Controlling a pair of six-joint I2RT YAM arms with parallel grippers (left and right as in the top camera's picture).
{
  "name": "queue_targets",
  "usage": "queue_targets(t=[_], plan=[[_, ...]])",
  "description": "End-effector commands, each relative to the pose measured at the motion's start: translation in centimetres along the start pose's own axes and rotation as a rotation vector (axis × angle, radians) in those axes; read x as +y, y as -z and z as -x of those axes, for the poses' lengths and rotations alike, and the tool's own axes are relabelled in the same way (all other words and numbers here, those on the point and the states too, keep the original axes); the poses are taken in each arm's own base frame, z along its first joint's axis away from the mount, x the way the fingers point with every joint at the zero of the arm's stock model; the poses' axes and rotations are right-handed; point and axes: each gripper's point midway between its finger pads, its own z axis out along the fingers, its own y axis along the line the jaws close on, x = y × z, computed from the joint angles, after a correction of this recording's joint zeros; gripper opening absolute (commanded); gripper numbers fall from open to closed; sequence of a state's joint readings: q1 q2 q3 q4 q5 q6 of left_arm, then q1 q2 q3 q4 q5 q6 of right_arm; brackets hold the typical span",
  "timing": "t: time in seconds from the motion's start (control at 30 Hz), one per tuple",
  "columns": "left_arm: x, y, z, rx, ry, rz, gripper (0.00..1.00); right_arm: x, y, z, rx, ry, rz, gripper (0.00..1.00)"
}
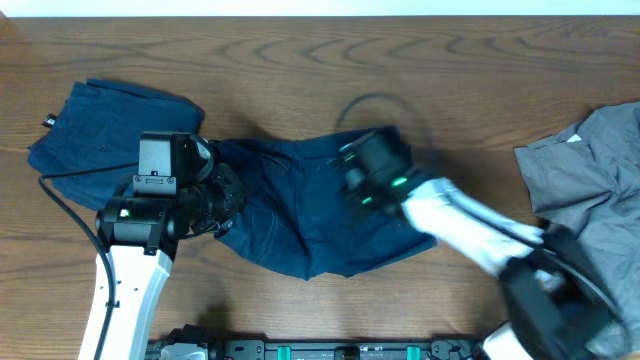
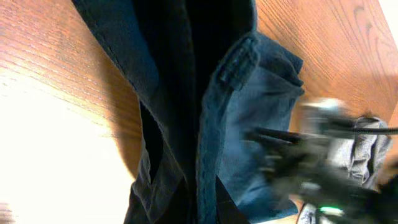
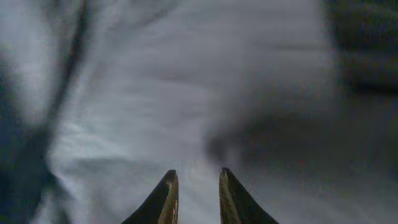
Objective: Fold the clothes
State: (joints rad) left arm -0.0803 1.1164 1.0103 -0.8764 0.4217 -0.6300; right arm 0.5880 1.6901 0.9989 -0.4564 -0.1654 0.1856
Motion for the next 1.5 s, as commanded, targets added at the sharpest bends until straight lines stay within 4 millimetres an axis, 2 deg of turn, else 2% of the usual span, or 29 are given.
queue_targets(t=[0.0,0.07,0.17,0.23,0.3,0.33,0.4,0.43,0.53,0.63,0.73,0.93,1.2,1.37,1.47], plan=[[-0.3,0.4,0.5,-0.018,-0.023,-0.002,0.06,-3.7,3.9,0.0,-0.016,-0.082,-0.056,0.19],[-0.1,0.3,0.5,-0.019,-0.021,0.006,0.06,-4.3,4.6,-2.1,0.068,-0.080,-0.042,0.19],[-0.1,0.1,0.5,-0.014,-0.019,0.009,0.06,-4.8,4.6,-4.9,0.176,-0.069,-0.055,0.21],[0.0,0.0,0.5,-0.011,-0.018,0.012,0.06,-5.5,3.9,-6.1,0.207,-0.077,-0.085,0.22],[0.0,0.0,0.5,-0.011,-0.018,0.012,0.06,-6.4,3.1,-6.3,0.194,-0.116,-0.130,0.24],[0.0,0.0,0.5,-0.010,-0.017,0.012,0.06,-7.4,2.7,-5.8,0.159,-0.152,-0.179,0.27],[0.0,0.0,0.5,-0.009,-0.017,0.013,0.06,-9.2,2.2,-3.5,0.031,-0.215,-0.267,0.49],[0.0,-0.1,0.6,-0.008,-0.016,0.014,0.06,-9.5,2.2,-2.3,-0.022,-0.217,-0.276,0.50],[0.1,-0.1,0.5,-0.006,-0.015,0.016,0.06,-9.9,2.8,2.9,-0.234,-0.211,-0.256,0.52],[0.1,-0.1,0.5,-0.005,-0.015,0.017,0.06,-10.7,3.4,5.2,-0.340,-0.259,-0.247,0.52],[0.1,-0.1,0.5,-0.005,-0.015,0.017,0.06,-11.5,3.1,5.4,-0.351,-0.306,-0.249,0.53],[0.1,-0.1,0.6,-0.005,-0.015,0.017,0.06,-14.1,1.0,4.7,-0.332,-0.365,-0.302,0.58],[0.1,-0.1,0.5,-0.005,-0.015,0.017,0.06,-15.2,-1.6,5.4,-0.364,-0.385,-0.284,0.57],[0.1,-0.1,0.5,-0.005,-0.015,0.017,0.06,-14.5,-2.0,6.3,-0.392,-0.384,-0.228,0.40],[0.1,-0.1,0.5,-0.005,-0.015,0.017,0.06,-14.6,-2.1,6.1,-0.385,-0.386,-0.232,0.37]])
